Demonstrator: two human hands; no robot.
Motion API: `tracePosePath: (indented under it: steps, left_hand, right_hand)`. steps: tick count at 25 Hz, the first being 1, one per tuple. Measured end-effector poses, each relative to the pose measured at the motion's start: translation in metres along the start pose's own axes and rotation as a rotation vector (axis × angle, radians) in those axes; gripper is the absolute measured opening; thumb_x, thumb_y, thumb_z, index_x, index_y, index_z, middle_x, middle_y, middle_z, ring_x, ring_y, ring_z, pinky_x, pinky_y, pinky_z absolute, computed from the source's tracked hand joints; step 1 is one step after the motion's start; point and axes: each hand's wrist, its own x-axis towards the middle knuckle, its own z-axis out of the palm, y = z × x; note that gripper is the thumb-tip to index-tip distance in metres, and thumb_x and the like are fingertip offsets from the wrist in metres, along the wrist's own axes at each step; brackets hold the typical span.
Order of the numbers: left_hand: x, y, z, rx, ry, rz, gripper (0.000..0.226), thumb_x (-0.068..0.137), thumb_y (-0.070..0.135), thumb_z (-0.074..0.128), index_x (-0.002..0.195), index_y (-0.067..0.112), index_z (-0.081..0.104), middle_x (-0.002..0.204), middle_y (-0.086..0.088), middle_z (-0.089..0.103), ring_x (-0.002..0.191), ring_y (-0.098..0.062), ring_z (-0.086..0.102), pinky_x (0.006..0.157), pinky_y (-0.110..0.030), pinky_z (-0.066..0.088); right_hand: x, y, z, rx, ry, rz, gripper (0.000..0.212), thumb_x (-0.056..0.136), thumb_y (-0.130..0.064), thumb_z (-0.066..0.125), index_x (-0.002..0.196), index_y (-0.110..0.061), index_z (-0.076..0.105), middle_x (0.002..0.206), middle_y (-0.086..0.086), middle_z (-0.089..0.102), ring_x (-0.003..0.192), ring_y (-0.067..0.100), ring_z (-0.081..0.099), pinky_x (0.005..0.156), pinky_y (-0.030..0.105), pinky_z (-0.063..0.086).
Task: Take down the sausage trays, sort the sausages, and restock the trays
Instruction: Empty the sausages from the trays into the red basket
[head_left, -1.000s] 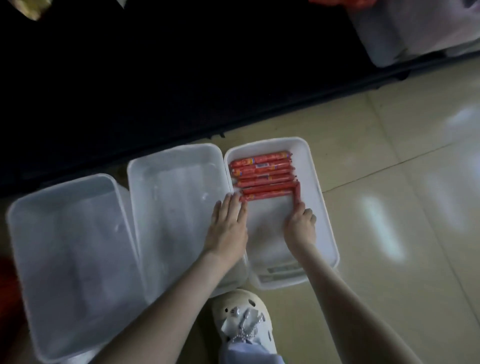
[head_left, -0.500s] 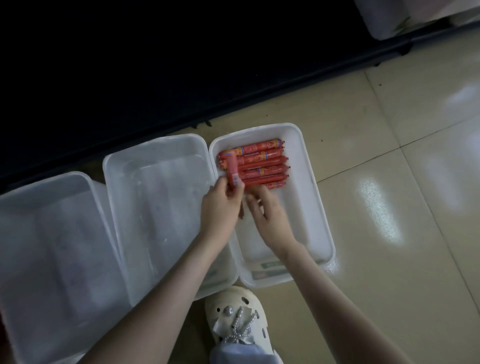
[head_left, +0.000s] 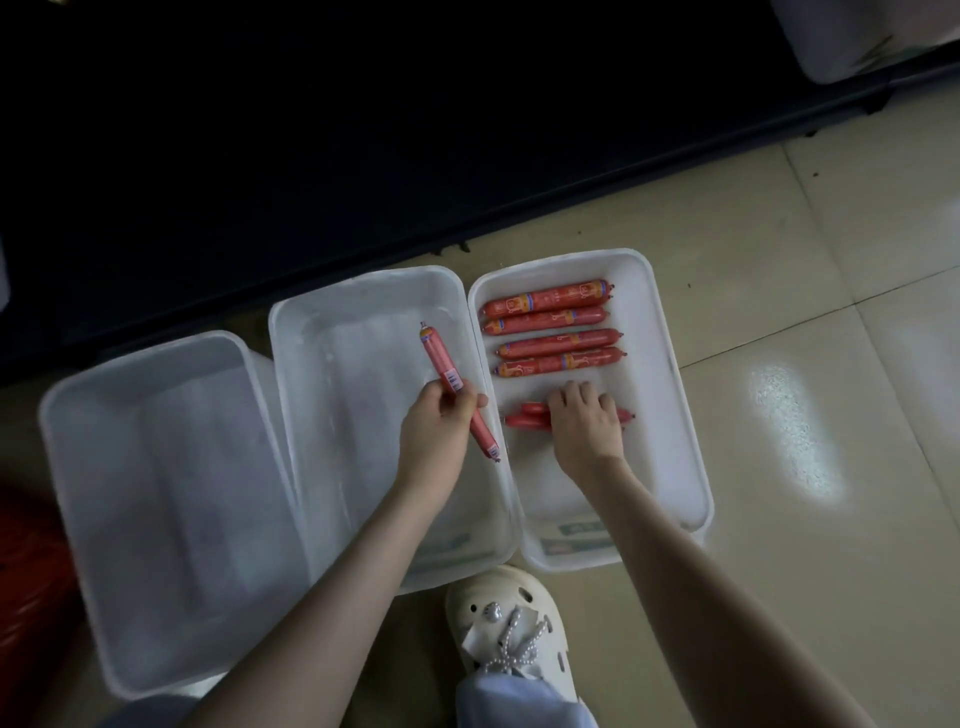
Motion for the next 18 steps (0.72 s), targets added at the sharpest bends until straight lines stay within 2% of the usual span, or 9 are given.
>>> tracePosePath:
  steps: [2, 4, 5, 7, 8, 9, 11, 15, 18]
  left_hand:
    - [-0.004, 0.001, -0.003, -0.062, -0.053, -0.047, 0.016, 0.095, 0.023, 0.052, 0.083, 0.022, 0.061, 0.084, 0.007, 0.071, 0.084, -0.015, 0.067, 0.080, -0.031, 0.052]
    - [-0.016, 0.011, -0.013, -0.122, -0.146, -0.089, 0.015, 0.096, 0.019, 0.053, 0.084, 0.018, 0.062, 0.085, -0.001, 0.071, 0.082, -0.019, 0.068, 0.079, -0.034, 0.055]
    - [-0.025, 0.018, -0.019, -0.143, -0.212, -0.102, 0.013, 0.095, 0.017, 0.054, 0.086, 0.016, 0.063, 0.086, -0.005, 0.071, 0.082, -0.021, 0.068, 0.079, -0.036, 0.056]
    - [-0.049, 0.041, -0.034, -0.176, -0.363, -0.107, 0.009, 0.095, 0.015, 0.056, 0.092, 0.014, 0.064, 0.090, -0.009, 0.070, 0.081, -0.021, 0.068, 0.079, -0.038, 0.056]
    - [-0.063, 0.055, -0.046, -0.191, -0.424, -0.094, 0.009, 0.095, 0.015, 0.056, 0.095, 0.014, 0.065, 0.092, -0.009, 0.071, 0.080, -0.020, 0.069, 0.079, -0.038, 0.056]
    - [-0.076, 0.069, -0.057, -0.198, -0.464, -0.073, 0.010, 0.094, 0.016, 0.056, 0.099, 0.014, 0.065, 0.094, -0.009, 0.071, 0.081, -0.020, 0.069, 0.078, -0.037, 0.057]
    - [-0.104, 0.095, -0.084, -0.208, -0.500, -0.013, 0.015, 0.094, 0.018, 0.057, 0.106, 0.012, 0.065, 0.096, -0.008, 0.071, 0.086, -0.021, 0.070, 0.077, -0.035, 0.058]
    - [-0.163, 0.132, -0.156, -0.203, -0.478, 0.088, 0.021, 0.094, 0.021, 0.058, 0.109, 0.008, 0.064, 0.103, -0.012, 0.071, 0.092, -0.024, 0.070, 0.082, -0.038, 0.057]
    - [-0.208, 0.153, -0.216, -0.165, -0.438, 0.190, 0.020, 0.093, 0.024, 0.058, 0.101, 0.007, 0.064, 0.094, -0.009, 0.072, 0.078, -0.016, 0.072, 0.067, -0.027, 0.058]
  right_hand:
    - [-0.011, 0.005, -0.011, 0.364, -0.161, 0.174, 0.022, 0.089, -0.012, 0.052, 0.109, -0.004, 0.056, 0.107, 0.017, 0.062, 0.099, 0.034, 0.057, 0.080, 0.043, 0.045]
    - [-0.028, 0.004, -0.046, 1.104, -0.287, 0.461, 0.016, 0.095, -0.012, 0.047, 0.104, -0.002, 0.055, 0.095, 0.021, 0.066, 0.082, 0.034, 0.063, 0.075, 0.048, 0.050]
    - [-0.038, 0.001, -0.071, 1.477, -0.286, 0.539, 0.016, 0.096, -0.010, 0.048, 0.105, 0.001, 0.055, 0.090, 0.021, 0.067, 0.077, 0.033, 0.065, 0.075, 0.050, 0.052]
    - [-0.059, -0.005, -0.124, 2.015, -0.333, 0.458, 0.026, 0.096, -0.008, 0.049, 0.117, 0.008, 0.053, 0.102, 0.024, 0.066, 0.092, 0.037, 0.066, 0.085, 0.049, 0.054]
    - [-0.070, -0.012, -0.151, 2.148, -0.380, 0.355, 0.032, 0.096, -0.008, 0.049, 0.123, 0.008, 0.051, 0.114, 0.027, 0.062, 0.105, 0.041, 0.062, 0.092, 0.050, 0.050]
    - [-0.082, -0.022, -0.180, 2.176, -0.431, 0.269, 0.035, 0.096, -0.011, 0.049, 0.127, 0.007, 0.051, 0.123, 0.028, 0.058, 0.115, 0.043, 0.056, 0.098, 0.054, 0.045]
    - [-0.104, -0.045, -0.227, 2.130, -0.488, 0.168, 0.037, 0.096, -0.017, 0.051, 0.126, 0.004, 0.054, 0.125, 0.026, 0.057, 0.118, 0.042, 0.054, 0.100, 0.056, 0.043]
    - [-0.148, -0.094, -0.314, 2.063, -0.529, -0.019, 0.032, 0.093, -0.018, 0.051, 0.121, -0.005, 0.059, 0.118, 0.011, 0.066, 0.109, 0.026, 0.064, 0.085, 0.040, 0.055]
    - [-0.176, -0.133, -0.372, 1.980, -0.576, -0.126, 0.035, 0.086, -0.016, 0.057, 0.119, -0.006, 0.060, 0.122, 0.012, 0.064, 0.112, 0.025, 0.062, 0.088, 0.041, 0.054]
